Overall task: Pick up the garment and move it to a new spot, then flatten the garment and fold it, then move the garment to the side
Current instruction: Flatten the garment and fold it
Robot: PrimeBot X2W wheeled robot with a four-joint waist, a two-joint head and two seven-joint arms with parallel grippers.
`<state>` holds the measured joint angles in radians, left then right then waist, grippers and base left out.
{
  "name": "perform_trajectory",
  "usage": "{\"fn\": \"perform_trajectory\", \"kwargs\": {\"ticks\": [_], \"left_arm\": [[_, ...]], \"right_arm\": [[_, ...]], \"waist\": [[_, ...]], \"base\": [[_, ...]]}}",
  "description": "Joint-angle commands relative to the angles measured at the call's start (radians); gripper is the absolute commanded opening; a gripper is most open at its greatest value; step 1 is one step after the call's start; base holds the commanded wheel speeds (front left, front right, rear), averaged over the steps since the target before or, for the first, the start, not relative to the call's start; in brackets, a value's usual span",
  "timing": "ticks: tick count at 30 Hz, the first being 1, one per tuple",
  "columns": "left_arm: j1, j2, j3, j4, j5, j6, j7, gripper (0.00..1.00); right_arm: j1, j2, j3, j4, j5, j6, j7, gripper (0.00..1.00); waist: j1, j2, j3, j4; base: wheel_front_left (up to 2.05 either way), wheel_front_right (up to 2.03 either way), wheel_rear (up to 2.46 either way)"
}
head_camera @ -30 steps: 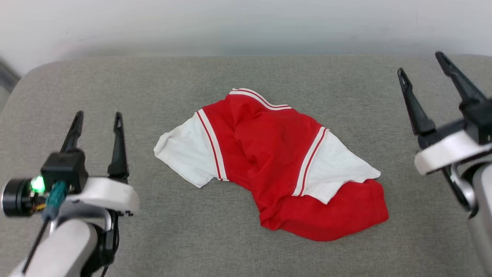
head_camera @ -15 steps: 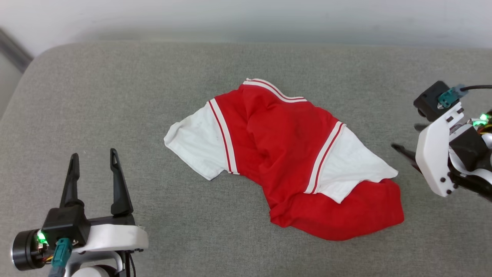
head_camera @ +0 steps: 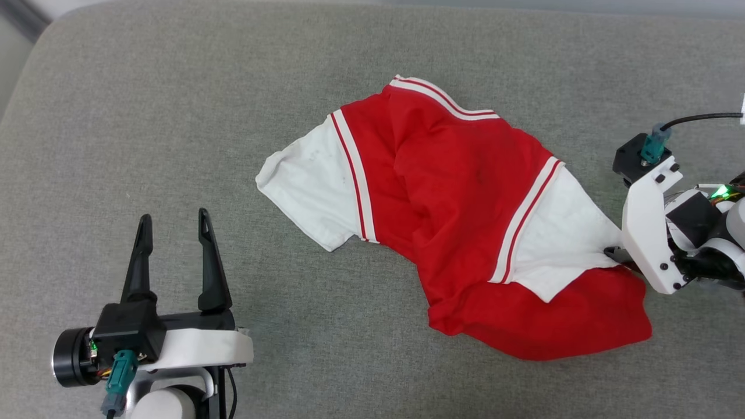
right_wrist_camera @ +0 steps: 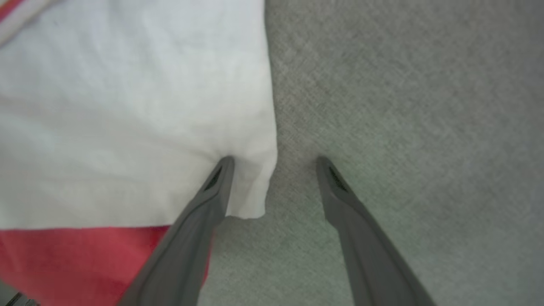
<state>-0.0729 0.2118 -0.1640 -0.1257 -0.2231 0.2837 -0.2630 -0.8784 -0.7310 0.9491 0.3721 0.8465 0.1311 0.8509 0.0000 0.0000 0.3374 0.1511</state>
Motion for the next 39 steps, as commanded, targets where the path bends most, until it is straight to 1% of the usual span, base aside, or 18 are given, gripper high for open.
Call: {"fn": "perform_trajectory", "kwargs": {"ticks": [1, 4, 5, 6, 8, 12, 13, 17, 21, 25, 28, 32, 36, 37, 39], "left_arm": [[-0.016, -0.013, 0.012, 0.006, 0.013, -0.015, -0.003, 1.0], [-0.019, -0.039, 0.034, 0.014, 0.032, -0.04, -0.003, 1.0], [-0.019, -0.048, 0.041, 0.017, 0.038, -0.047, -0.003, 1.0], [-0.018, -0.056, 0.049, 0.019, 0.042, -0.055, -0.003, 1.0], [-0.014, -0.07, 0.064, 0.026, 0.052, -0.068, -0.003, 1.0], [0.003, -0.094, 0.088, 0.035, 0.069, -0.093, -0.003, 1.0], [0.003, -0.094, 0.088, 0.035, 0.069, -0.093, -0.003, 1.0], [0.014, -0.114, 0.109, 0.03, 0.083, -0.113, -0.003, 1.0], [0.017, -0.129, 0.117, 0.026, 0.094, -0.132, -0.003, 1.0], [0.001, -0.143, 0.123, 0.026, 0.101, -0.147, -0.003, 1.0], [-0.012, -0.147, 0.126, 0.03, 0.106, -0.157, -0.003, 1.0], [-0.023, -0.153, 0.124, 0.042, 0.112, -0.167, -0.003, 1.0], [-0.038, -0.156, 0.128, 0.05, 0.118, -0.175, -0.003, 1.0], [-0.031, -0.158, 0.135, 0.06, 0.124, -0.176, -0.003, 1.0], [-0.025, -0.158, 0.14, 0.071, 0.126, -0.178, -0.003, 1.0]], "right_arm": [[0.014, 0.016, 0.046, 0.022, 0.009, -0.001, 0.004, 1.0], [0.038, 0.025, 0.109, 0.048, 0.017, -0.001, -0.005, 1.0], [0.038, 0.028, 0.121, 0.054, 0.022, -0.001, -0.02, 0.89], [0.034, 0.03, 0.127, 0.058, 0.026, -0.001, -0.039, 0.0], [0.012, 0.024, 0.131, 0.06, 0.028, -0.001, -0.077, 0.0], [-0.067, -0.029, 0.107, 0.037, 0.04, -0.001, -0.164, 0.0], [-0.067, -0.029, 0.107, 0.037, 0.04, -0.001, -0.164, 0.0], [-0.133, -0.084, 0.071, 0.016, 0.055, -0.001, -0.221, 0.0], [-0.19, -0.145, 0.059, 0.037, 0.035, -0.001, -0.242, 0.0], [-0.208, -0.177, 0.047, 0.1, 0.022, -0.001, -0.221, 0.0], [-0.189, -0.174, 0.043, 0.181, 0.007, -0.001, -0.195, 0.0], [-0.154, -0.132, 0.013, 0.306, 0.015, -0.001, -0.195, 0.0], [-0.122, -0.089, 0.002, 0.387, 0.007, -0.001, -0.222, 0.0], [-0.119, -0.064, -0.016, 0.419, -0.007, -0.001, -0.286, 1.0], [-0.118, -0.059, -0.019, 0.424, -0.019, -0.001, -0.333, 1.0]], "waist": [[0.0, 0.0, 0.021, 0.011], [0.0, 0.0, 0.031, 0.01], [0.0, 0.0, 0.031, 0.009], [0.0, 0.0, 0.03, 0.008], [0.0, 0.0, 0.024, 0.004], [0.0, 0.0, -0.001, -0.001], [0.0, 0.0, -0.001, -0.001], [0.0, 0.0, -0.012, -0.006], [0.0, 0.0, -0.001, 0.0], [0.0, 0.0, 0.022, 0.008], [0.0, 0.0, 0.041, 0.015], [0.0, 0.0, 0.062, 0.023], [0.0, 0.0, 0.066, 0.023], [0.0, 0.0, 0.053, 0.014], [0.0, 0.0, 0.035, 0.007]], "base": [[0.0, 0.0, 0.0], [0.0, 0.0, 0.0], [0.0, 0.0, 0.0], [0.0, 0.0, 0.0], [0.0, 0.0, 0.0], [0.0, 0.0, 0.0], [0.0, 0.0, 0.0], [0.0, 0.0, 0.0], [0.0, 0.0, 0.0], [0.0, 0.0, 0.0], [0.0, 0.0, 0.0], [0.0, 0.0, 0.0], [0.0, 0.0, 0.0], [0.0, 0.0, 0.0], [0.0, 0.0, 0.0]]}}
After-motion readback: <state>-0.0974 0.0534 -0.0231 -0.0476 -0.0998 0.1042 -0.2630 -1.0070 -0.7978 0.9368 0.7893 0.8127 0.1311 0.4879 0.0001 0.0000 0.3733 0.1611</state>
